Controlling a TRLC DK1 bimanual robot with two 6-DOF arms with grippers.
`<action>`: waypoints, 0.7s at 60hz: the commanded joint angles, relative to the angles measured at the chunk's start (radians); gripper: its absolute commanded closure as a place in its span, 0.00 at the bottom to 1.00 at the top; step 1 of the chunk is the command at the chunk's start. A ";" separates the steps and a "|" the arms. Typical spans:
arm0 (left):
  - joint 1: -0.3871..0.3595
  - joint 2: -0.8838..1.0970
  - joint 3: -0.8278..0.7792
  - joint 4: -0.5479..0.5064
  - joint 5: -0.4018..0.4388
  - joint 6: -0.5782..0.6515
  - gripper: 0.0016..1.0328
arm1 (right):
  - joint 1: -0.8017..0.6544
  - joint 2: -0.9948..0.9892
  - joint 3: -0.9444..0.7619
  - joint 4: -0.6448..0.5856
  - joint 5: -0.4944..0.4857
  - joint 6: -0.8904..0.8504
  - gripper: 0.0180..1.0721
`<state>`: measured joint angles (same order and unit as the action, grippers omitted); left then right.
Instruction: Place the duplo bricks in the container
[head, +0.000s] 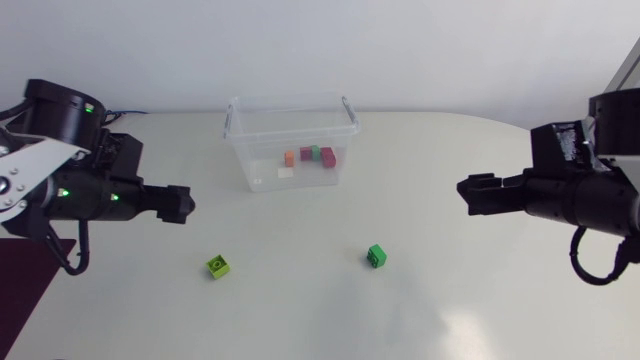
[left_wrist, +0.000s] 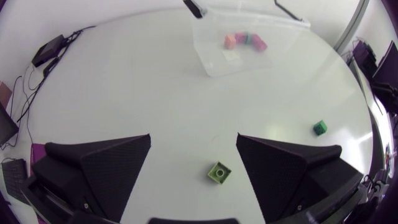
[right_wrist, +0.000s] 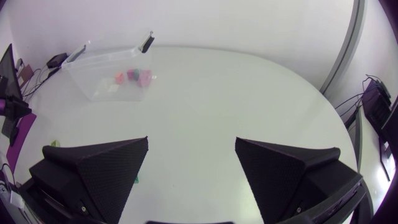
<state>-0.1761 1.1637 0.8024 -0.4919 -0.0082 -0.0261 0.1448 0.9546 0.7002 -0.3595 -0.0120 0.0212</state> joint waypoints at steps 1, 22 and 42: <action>-0.022 0.087 0.064 -0.050 -0.004 0.074 0.06 | 0.018 0.084 0.073 -0.053 -0.005 0.028 0.04; -0.079 0.369 0.248 -0.251 -0.007 0.250 0.06 | 0.147 0.368 0.338 -0.306 -0.062 -0.009 0.04; -0.146 0.470 0.187 -0.283 -0.042 0.365 0.07 | 0.213 0.513 0.386 -0.349 -0.212 -0.072 0.04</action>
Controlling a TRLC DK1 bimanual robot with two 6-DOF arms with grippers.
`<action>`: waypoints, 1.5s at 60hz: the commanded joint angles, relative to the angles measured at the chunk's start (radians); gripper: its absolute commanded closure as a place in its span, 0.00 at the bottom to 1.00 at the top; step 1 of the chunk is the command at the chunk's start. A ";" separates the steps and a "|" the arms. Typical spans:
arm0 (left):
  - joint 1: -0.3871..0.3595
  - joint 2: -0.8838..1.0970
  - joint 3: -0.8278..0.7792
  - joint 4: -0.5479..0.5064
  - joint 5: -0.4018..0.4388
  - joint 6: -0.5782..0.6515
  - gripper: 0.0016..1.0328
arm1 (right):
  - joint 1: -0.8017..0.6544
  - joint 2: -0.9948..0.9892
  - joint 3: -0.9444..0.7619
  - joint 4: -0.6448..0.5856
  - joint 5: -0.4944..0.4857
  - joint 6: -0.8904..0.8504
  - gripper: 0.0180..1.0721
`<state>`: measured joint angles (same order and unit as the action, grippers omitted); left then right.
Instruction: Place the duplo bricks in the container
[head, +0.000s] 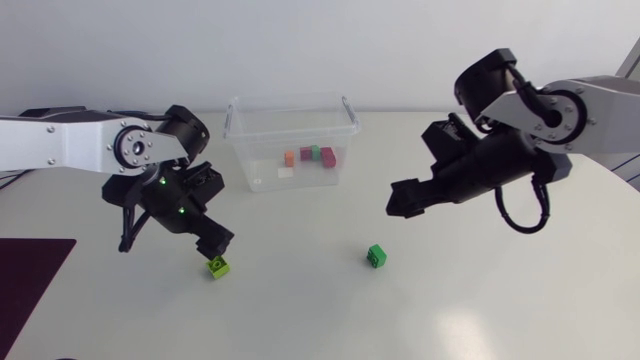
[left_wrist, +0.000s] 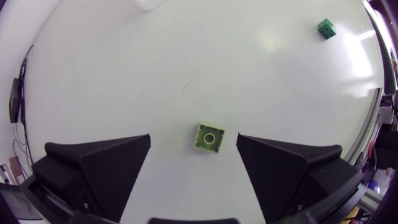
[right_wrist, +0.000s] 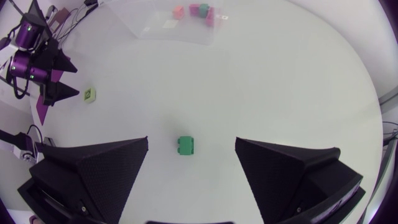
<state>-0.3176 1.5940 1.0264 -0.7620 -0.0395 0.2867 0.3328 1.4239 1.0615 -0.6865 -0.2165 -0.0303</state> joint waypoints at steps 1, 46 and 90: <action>-0.005 0.046 -0.042 -0.010 -0.011 0.065 0.07 | 0.031 0.053 0.026 -0.024 -0.004 -0.019 0.04; 0.017 0.178 -0.095 0.110 0.124 0.206 0.76 | 0.144 0.300 0.020 0.054 0.147 -0.011 0.11; 0.029 -0.062 0.052 0.067 0.228 0.152 0.79 | 0.173 0.440 -0.001 0.133 0.224 -0.008 0.61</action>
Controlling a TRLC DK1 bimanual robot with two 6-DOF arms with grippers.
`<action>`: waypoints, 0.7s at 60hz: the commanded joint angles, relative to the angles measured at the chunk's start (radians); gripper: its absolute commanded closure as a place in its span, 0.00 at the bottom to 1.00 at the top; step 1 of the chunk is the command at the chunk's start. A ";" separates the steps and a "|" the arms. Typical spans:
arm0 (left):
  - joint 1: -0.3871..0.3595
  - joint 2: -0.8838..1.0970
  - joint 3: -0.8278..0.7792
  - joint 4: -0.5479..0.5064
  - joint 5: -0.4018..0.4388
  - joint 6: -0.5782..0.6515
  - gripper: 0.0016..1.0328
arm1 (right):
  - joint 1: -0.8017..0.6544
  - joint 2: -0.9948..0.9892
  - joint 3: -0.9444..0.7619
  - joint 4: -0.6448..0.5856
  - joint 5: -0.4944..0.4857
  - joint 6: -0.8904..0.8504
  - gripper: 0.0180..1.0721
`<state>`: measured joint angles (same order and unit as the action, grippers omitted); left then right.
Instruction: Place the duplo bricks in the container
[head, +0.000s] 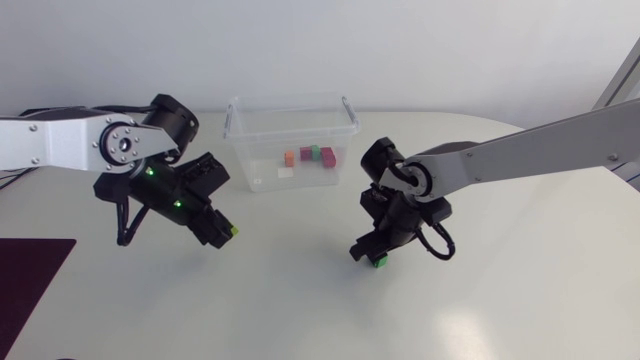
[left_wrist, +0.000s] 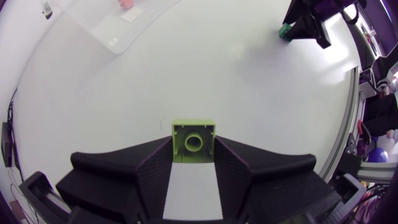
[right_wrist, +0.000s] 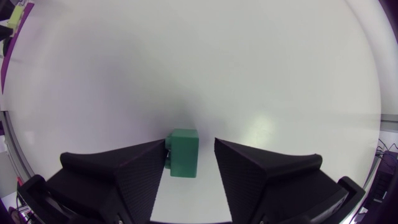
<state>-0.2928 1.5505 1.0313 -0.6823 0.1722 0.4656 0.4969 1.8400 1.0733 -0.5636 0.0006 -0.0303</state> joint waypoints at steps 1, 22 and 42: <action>0.007 -0.017 0.061 -0.011 0.021 -0.033 0.79 | 0.011 0.027 -0.015 0.016 0.007 -0.008 0.67; 0.050 0.019 0.214 0.178 0.058 -0.177 0.79 | 0.011 -0.131 0.030 -0.064 -0.002 -0.008 0.79; 0.053 0.206 0.434 0.311 0.041 -0.262 0.79 | 0.014 -0.202 0.208 -0.163 -0.004 -0.003 0.79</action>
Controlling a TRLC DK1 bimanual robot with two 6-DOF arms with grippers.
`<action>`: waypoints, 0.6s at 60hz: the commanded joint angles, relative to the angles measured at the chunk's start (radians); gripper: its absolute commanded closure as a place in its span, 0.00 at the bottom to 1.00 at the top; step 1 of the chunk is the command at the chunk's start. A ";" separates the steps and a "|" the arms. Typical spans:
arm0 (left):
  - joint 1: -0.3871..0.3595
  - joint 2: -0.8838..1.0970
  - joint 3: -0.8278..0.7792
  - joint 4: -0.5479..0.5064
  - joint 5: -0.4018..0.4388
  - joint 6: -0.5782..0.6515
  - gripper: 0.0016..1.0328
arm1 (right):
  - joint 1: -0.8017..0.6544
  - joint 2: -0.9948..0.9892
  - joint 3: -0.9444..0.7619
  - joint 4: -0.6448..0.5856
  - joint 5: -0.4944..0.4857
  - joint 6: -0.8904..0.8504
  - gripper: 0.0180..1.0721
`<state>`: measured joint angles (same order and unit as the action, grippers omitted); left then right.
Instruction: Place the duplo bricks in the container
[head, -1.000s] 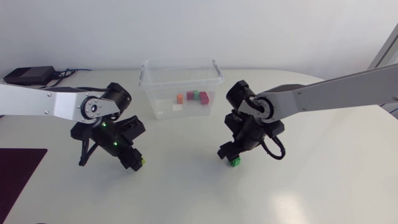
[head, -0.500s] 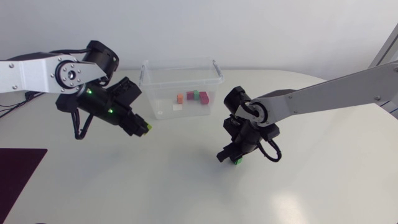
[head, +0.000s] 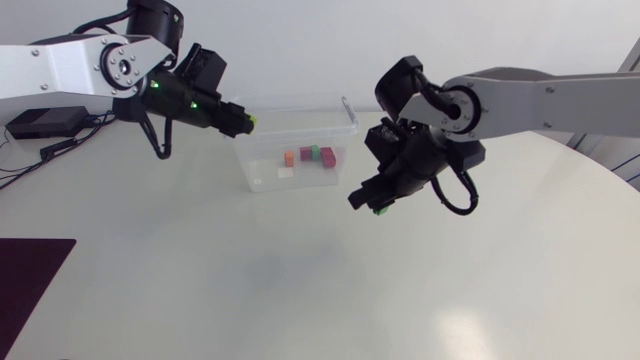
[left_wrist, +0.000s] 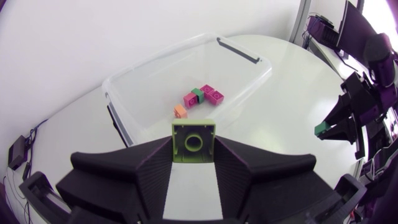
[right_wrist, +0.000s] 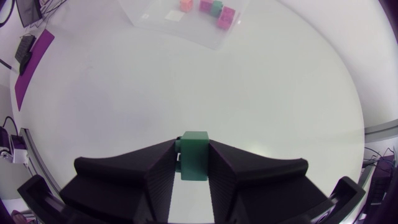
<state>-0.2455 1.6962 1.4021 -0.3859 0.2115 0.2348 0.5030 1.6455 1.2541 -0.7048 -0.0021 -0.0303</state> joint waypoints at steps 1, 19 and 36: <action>0.006 0.071 0.074 0.022 -0.004 -0.034 0.79 | 0.008 -0.007 0.031 -0.022 -0.001 -0.003 0.79; 0.017 0.240 0.201 0.105 -0.100 -0.086 0.23 | 0.008 0.000 0.148 -0.010 -0.001 -0.008 0.79; 0.026 0.071 0.143 0.105 -0.100 -0.123 0.03 | 0.006 0.073 0.312 0.037 -0.004 -0.011 0.79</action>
<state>-0.2291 1.8668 1.5639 -0.2890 0.1143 0.1371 0.5030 1.6669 1.5257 -0.6762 -0.0029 -0.0307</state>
